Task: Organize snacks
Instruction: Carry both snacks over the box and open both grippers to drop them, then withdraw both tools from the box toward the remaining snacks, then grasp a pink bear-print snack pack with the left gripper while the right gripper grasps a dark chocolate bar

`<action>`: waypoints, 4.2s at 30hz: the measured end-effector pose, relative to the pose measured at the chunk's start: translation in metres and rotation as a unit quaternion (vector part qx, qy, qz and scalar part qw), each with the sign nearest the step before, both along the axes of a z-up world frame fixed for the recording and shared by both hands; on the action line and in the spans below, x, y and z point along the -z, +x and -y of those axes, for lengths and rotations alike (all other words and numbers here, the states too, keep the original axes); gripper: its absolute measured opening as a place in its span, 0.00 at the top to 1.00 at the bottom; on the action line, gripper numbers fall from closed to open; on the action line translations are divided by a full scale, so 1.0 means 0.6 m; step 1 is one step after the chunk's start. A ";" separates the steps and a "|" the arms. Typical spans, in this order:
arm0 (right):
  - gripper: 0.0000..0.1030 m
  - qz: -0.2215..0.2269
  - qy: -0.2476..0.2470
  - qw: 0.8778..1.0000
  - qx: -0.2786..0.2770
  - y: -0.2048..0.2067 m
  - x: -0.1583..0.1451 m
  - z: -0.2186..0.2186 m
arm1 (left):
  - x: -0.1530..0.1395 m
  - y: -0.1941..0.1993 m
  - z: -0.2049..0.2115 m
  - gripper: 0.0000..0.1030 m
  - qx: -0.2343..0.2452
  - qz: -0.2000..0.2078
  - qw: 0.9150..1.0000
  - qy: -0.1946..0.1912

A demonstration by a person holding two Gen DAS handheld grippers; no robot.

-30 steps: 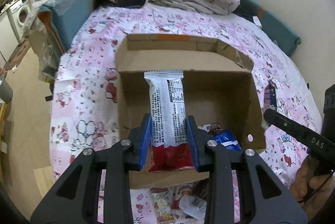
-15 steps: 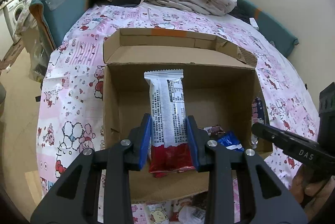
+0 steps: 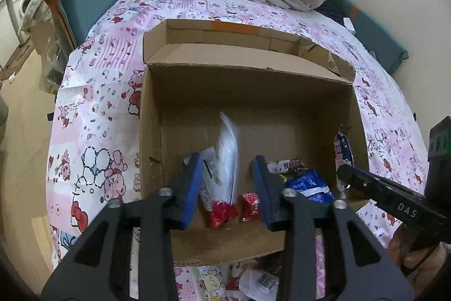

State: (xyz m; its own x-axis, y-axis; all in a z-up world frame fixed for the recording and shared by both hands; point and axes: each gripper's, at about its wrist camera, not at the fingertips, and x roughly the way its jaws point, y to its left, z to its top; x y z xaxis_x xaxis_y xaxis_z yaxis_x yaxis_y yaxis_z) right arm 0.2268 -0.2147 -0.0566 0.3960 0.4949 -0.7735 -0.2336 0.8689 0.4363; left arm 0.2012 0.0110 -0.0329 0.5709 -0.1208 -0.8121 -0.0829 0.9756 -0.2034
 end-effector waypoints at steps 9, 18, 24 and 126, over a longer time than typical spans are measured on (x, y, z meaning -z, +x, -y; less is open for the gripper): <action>0.32 0.014 0.035 0.999 0.010 -0.004 -0.013 0.011 | -0.015 -0.009 0.011 0.23 0.011 0.022 1.000 0.004; 0.22 0.014 0.045 0.999 0.020 -0.003 -0.019 0.019 | -0.023 -0.024 0.002 0.23 -0.002 0.030 1.000 -0.004; 0.22 0.018 0.053 0.998 0.026 -0.017 -0.032 0.029 | -0.029 -0.041 -0.006 0.23 -0.010 0.031 0.999 0.003; 0.92 -0.152 0.041 0.986 0.050 -0.179 0.064 0.024 | 0.062 -0.208 -0.028 0.79 -0.051 -0.166 0.980 -0.093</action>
State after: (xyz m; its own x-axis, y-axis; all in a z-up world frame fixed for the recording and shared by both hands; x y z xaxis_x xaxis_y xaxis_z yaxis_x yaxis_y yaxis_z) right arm 0.1196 -0.2289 -0.0951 0.2027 0.5301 -0.8234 0.0037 0.8404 0.5420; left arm 0.0766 0.0280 -0.0702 0.2949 -0.2409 -0.9246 -0.2702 0.9071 -0.3226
